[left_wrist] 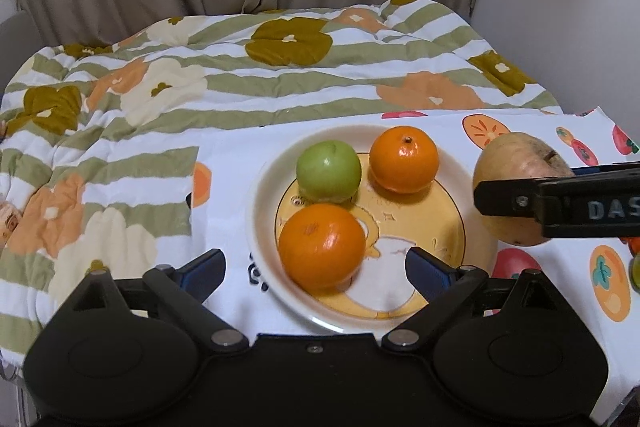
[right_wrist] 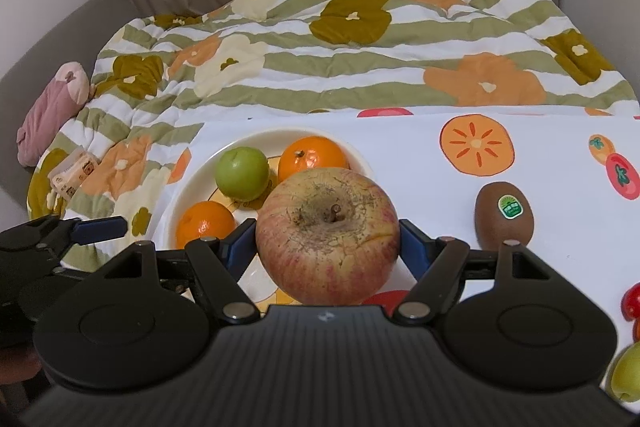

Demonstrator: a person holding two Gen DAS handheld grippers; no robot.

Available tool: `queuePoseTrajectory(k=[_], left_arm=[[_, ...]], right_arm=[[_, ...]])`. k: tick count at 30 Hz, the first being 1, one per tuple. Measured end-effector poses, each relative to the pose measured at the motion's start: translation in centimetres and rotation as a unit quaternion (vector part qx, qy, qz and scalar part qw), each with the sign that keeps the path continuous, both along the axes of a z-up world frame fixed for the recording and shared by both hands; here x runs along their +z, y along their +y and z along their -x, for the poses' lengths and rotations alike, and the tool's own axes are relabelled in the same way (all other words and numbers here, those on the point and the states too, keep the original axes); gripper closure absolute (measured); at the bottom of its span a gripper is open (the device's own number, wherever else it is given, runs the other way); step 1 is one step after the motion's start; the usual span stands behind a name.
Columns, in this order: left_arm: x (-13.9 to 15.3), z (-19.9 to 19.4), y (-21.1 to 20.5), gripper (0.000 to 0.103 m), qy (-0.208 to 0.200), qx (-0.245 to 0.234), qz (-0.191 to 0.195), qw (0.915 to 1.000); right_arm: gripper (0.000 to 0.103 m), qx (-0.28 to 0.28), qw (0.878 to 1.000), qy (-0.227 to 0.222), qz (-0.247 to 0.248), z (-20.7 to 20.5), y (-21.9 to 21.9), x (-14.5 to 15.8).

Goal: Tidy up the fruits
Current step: 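Lower the large apple onto the plate and open the right tool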

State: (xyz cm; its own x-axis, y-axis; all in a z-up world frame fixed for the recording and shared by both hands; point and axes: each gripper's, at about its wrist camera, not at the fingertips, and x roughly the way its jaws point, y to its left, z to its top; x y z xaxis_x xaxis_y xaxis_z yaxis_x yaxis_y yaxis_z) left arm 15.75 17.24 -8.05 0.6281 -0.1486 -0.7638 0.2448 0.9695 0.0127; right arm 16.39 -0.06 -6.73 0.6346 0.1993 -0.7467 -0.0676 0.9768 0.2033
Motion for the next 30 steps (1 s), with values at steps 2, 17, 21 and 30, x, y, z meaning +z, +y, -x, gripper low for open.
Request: queuePoseTrajectory(k=[2, 17, 21, 30], left_arm=[[0.1, 0.5, 0.3, 0.004, -0.002, 0.005, 0.005, 1.0], [-0.3, 1.4, 1.2, 0.004, -0.016, 0.016, 0.005, 0.9997], [-0.4, 1.5, 1.0, 0.004, -0.014, 0.01, 0.001, 0.9999], [-0.5, 1.6, 0.8, 0.004, -0.01, 0.011, -0.002, 0.9999]], right_arm=[[0.014, 0.009, 1.0, 0.001, 0.005, -0.2, 0.5, -0.3], [0.014, 0.045, 0.999, 0.009, 0.02, -2.6, 3.1, -3.7], [0.014, 0.039, 0.999, 0.011, 0.017, -2.8, 2.9, -4.3], [0.0, 0.053, 0.997, -0.038, 0.035, -2.4, 3.1, -3.2]])
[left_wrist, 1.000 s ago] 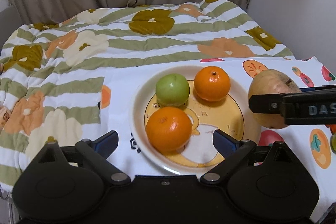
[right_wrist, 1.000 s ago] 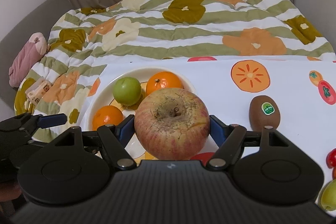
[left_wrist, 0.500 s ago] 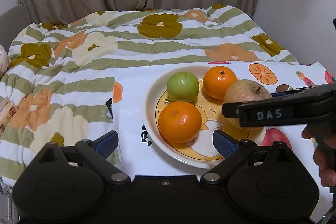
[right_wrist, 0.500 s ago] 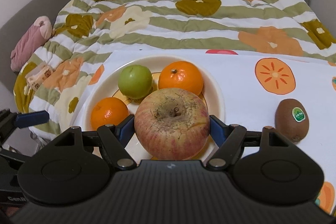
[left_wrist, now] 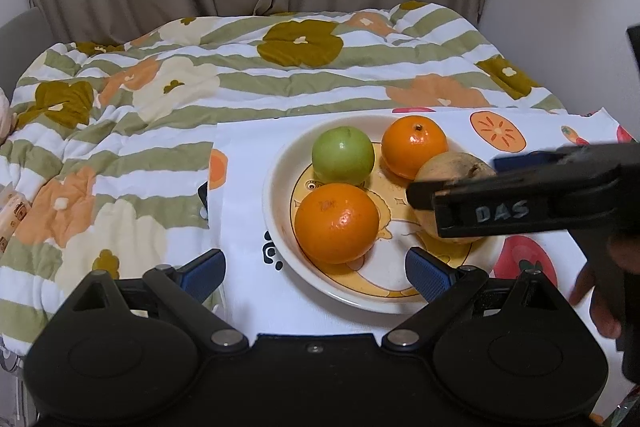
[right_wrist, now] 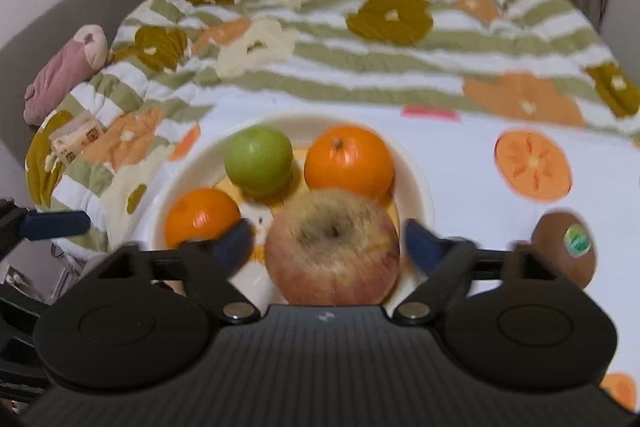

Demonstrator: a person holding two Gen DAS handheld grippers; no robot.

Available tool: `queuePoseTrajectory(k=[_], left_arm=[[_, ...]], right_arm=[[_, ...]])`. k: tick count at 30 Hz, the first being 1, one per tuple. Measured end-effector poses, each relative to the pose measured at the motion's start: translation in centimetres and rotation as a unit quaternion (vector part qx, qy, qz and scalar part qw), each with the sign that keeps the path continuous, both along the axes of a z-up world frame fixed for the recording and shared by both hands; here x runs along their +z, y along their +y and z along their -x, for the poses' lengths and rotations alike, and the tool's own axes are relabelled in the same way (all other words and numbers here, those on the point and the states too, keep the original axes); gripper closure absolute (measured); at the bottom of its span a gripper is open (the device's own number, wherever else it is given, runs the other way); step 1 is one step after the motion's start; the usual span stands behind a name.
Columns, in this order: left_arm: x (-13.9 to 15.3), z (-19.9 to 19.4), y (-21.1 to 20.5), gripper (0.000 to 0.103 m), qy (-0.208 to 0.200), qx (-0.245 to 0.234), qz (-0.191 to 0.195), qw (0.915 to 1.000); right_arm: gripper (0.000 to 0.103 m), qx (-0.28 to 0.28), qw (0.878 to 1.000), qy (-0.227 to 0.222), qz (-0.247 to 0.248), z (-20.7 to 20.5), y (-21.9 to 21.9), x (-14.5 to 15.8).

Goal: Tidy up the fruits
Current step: 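Lower the large apple onto the plate and open the right tool, then move both tools back toward the remaining kiwi and small fruits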

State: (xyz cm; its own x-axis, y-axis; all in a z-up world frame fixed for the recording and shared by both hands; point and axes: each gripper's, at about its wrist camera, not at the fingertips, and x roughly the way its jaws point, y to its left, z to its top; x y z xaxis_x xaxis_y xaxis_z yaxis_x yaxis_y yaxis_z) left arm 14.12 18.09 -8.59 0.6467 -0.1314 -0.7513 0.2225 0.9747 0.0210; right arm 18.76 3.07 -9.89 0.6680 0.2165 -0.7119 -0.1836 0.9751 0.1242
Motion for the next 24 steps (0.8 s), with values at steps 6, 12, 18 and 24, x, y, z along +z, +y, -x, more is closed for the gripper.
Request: queuePoseTrajectory(k=[6, 12, 18, 24], left_arm=[[0.5, 0.3, -0.2, 0.004, -0.002, 0.004, 0.003, 1.0], [1.3, 1.0, -0.5, 0.004, -0.009, 0.018, -0.002, 0.9998], [2.5, 2.0, -1.2, 0.004, -0.015, 0.043, -0.001, 0.999], [4.4, 3.2, -2.7, 0.004, -0.03, 0.06, -0.007, 0.9977]], right_arm=[[0.0, -0.005, 1.0, -0.003, -0.012, 0.6, -1.0, 0.6], [0.0, 0.003, 1.0, 0.002, -0.003, 1.1, -1.5, 1.7], [0.0, 0.02, 1.0, 0.007, -0.003, 1.9, -2.6, 3.2], [0.0, 0.03, 0.999, -0.012, -0.005, 3.3, -4.5, 5.5]])
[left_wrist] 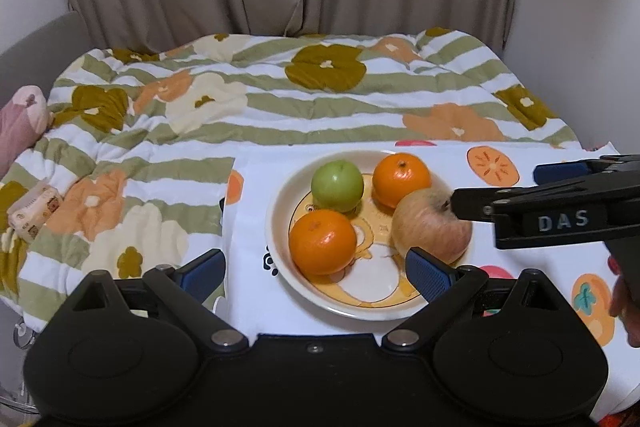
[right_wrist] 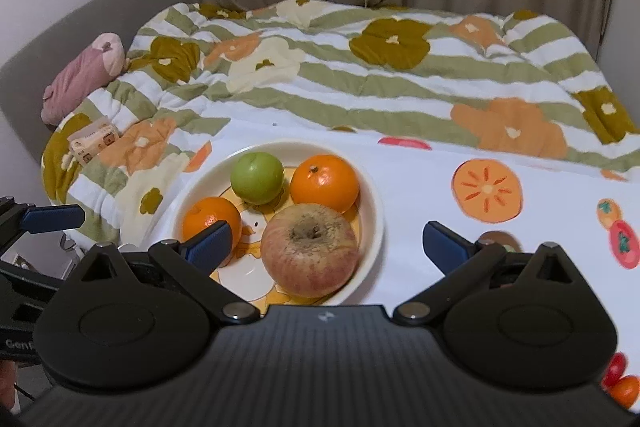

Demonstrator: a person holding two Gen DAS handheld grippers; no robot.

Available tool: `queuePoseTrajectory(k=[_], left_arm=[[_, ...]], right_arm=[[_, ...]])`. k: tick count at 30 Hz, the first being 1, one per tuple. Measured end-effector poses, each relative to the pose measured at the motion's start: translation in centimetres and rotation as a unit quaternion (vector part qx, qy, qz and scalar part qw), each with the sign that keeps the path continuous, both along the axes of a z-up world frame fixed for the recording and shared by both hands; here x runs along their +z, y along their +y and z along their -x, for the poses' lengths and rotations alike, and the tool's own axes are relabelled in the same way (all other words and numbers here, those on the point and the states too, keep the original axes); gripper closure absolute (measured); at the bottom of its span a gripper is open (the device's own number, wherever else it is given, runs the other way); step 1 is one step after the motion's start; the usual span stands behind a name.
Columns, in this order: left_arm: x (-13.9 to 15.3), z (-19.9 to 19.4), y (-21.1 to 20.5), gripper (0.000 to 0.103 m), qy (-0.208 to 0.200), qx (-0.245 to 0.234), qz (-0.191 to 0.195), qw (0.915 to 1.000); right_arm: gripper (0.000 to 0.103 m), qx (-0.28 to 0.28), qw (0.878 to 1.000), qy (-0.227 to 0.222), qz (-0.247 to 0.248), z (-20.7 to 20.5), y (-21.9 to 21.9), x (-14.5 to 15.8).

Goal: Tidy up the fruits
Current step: 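Move both tools back toward the remaining kiwi and small fruits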

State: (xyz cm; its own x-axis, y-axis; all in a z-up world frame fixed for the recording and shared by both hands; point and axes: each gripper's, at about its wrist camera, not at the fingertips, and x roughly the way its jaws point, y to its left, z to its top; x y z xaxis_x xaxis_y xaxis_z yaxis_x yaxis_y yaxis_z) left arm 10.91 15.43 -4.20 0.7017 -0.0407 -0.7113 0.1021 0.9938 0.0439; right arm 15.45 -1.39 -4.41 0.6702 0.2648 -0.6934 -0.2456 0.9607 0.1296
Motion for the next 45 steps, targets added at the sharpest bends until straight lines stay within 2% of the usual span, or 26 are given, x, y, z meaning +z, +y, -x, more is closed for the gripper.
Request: queuePoseTrajectory(k=[5, 9, 17, 23, 29, 36, 45], left_arm=[[1.3, 0.9, -1.1, 0.004, -0.007, 0.021, 0.01, 0.9997], [2.3, 1.8, -2.9, 0.004, -0.017, 0.019, 0.009, 0.9996], [3.1, 3.5, -8.2, 0.005, -0.026, -0.016, 0.019, 0.9994], [3.1, 4.4, -12.6, 0.005, -0.03, -0.055, 0.018, 0.9979], [2.0, 4.7, -16.6, 0.005, -0.021, -0.1, 0.02, 0.9945], [-0.7, 4.6, -20.8, 0.006, 0.001, -0.168, 0.018, 0.9856], [-3.9, 3.7, -25.9, 0.009, 0.023, -0.26, 0.015, 0.9653]], right_arm=[[0.0, 0.014, 1.0, -0.003, -0.002, 1.5, -2.6, 2.1], [0.0, 0.009, 1.0, -0.012, 0.013, 2.9, -5.1, 3.2], [0.0, -0.015, 1.0, -0.018, 0.019, 6.0, -11.6, 4.1], [0.0, -0.037, 0.999, -0.016, 0.028, 8.7, -16.7, 3.8], [0.0, -0.067, 0.997, -0.006, 0.038, 11.2, -21.8, 2.2], [0.0, -0.078, 0.996, 0.027, 0.042, 13.3, -26.1, -1.0], [0.0, -0.038, 0.997, 0.051, 0.049, 15.2, -28.6, -5.0]])
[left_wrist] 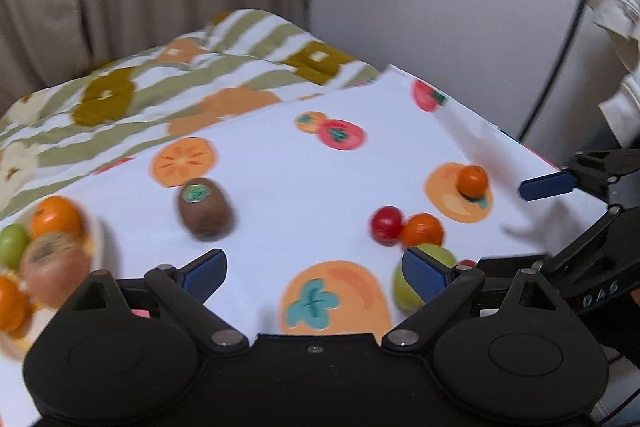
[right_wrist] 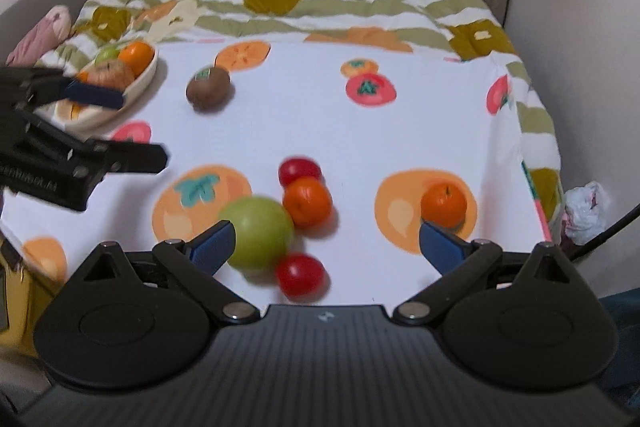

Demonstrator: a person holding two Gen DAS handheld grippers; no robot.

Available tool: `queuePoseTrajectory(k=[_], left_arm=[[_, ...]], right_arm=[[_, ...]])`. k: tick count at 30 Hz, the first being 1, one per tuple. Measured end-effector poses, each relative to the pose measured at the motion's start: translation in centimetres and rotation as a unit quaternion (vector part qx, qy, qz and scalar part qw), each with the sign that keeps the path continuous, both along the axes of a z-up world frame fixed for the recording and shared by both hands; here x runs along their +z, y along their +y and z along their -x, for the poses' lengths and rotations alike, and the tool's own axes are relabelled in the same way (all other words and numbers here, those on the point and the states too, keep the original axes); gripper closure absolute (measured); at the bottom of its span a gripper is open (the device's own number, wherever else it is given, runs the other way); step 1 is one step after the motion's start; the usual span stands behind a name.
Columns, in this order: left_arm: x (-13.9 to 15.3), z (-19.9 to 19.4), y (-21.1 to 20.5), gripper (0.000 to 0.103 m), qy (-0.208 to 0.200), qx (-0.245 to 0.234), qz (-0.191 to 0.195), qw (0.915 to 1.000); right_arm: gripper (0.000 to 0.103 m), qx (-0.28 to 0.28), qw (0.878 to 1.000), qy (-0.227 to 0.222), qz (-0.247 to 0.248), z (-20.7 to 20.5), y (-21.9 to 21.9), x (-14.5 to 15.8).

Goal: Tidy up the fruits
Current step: 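Move both tools back toward the remaining kiwi and small fruits, then grasp the second green apple with the left tool while the right tool grasps a red tomato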

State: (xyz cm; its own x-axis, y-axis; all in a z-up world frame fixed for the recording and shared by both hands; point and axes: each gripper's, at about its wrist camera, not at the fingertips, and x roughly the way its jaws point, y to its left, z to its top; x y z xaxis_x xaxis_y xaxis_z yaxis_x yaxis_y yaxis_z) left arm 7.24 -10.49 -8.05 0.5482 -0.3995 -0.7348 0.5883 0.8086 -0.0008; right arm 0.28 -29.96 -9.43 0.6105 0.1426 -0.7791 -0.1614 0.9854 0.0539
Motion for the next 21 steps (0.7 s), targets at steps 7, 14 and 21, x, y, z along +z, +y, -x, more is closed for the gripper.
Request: queuePoseTrajectory(k=[7, 14, 21], left_arm=[[-1.8, -0.4, -3.2, 0.011, 0.024, -0.063, -0.001, 0.9977], [-3.8, 0.1, -5.4, 0.019, 0.064, -0.097, -0.004, 0.9932], [-5.1, -0.6, -5.7, 0.035, 0.102, -0.088, 0.012, 0.9908]], right_arm=[[0.002, 0.04, 0.999, 0.019, 0.006, 0.5, -0.9, -2.6], [0.01, 0.072, 0.997, 0.023, 0.005, 0.8, -0.9, -3.3], [0.022, 0.09, 0.996, 0.027, -0.001, 0.7, -0.9, -3.7]])
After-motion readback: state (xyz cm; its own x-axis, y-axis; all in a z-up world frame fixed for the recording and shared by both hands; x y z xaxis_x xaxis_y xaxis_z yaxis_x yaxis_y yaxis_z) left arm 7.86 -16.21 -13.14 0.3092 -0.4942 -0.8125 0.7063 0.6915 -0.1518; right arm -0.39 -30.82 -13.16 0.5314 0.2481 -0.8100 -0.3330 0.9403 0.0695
